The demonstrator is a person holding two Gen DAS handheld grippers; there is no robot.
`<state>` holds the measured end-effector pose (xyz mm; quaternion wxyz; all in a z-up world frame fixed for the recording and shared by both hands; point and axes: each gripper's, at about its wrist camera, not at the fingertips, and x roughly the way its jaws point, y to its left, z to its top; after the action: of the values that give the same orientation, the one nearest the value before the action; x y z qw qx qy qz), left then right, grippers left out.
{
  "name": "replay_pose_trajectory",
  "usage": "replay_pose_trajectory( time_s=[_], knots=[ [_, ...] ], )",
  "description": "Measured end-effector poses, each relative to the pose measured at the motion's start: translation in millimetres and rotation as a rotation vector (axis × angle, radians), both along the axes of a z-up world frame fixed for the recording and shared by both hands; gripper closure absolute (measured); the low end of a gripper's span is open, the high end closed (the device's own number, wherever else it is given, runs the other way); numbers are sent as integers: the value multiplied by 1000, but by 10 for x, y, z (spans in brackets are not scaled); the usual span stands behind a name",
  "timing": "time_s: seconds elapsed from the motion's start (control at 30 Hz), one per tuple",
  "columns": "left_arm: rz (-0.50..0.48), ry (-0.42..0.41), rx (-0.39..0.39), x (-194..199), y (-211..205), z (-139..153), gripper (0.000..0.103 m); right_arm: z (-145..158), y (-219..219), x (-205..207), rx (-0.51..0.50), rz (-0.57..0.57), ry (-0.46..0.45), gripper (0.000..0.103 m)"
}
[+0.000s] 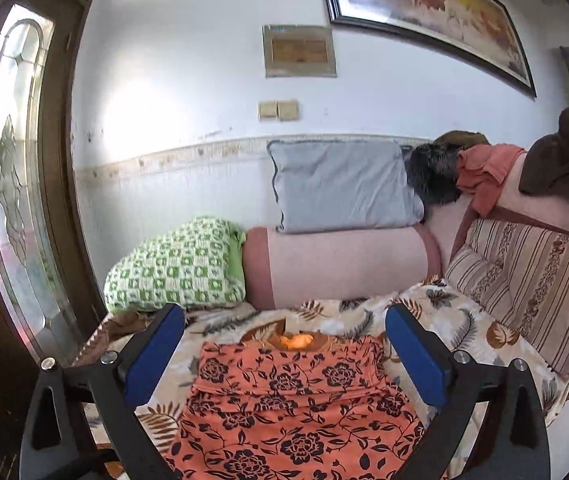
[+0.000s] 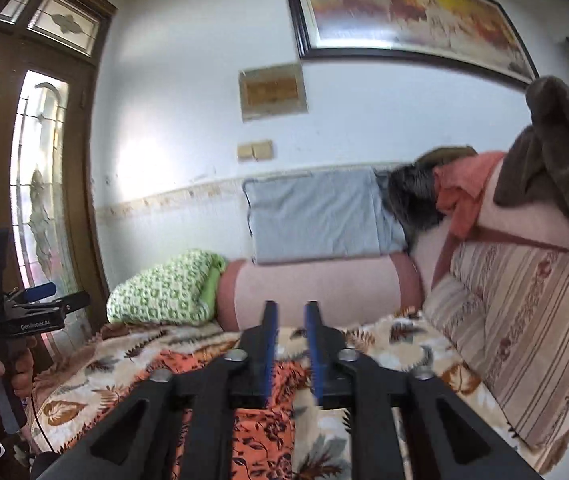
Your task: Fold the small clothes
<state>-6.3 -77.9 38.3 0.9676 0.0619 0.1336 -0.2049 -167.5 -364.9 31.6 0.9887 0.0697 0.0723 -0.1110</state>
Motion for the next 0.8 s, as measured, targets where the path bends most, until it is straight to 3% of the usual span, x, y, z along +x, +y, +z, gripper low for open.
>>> replay_pose_trajectory(
  time_s=[0.03,0.07,0.1,0.23,0.4,0.5,0.6,0.67,0.8],
  knots=[
    [1,-6,7,-46,24,37,2,-8,34,-36,24,7,-30,4],
    [7,-12,14,-79,44,50,2,-30,76,-80,38,21,-75,0],
    [16,-14,19,-118,58,54,2,-42,119,-110,50,47,-97,0],
    [32,5,57,-292,163,-24,2,-157,253,69,106,119,-36,0],
    [113,39,173,-301,467,-325,2,-512,355,356,137,152,78,0],
    [199,122,242,-146,828,-641,2,-926,197,543,215,151,209,0],
    [287,288,256,93,1351,-1090,2,-1441,-12,689,338,118,353,5],
    [331,401,215,229,1745,-1396,2,-1769,-157,765,408,107,444,26],
    [395,541,150,381,2235,-1853,2,-2337,-368,882,507,98,600,36]
  ],
)
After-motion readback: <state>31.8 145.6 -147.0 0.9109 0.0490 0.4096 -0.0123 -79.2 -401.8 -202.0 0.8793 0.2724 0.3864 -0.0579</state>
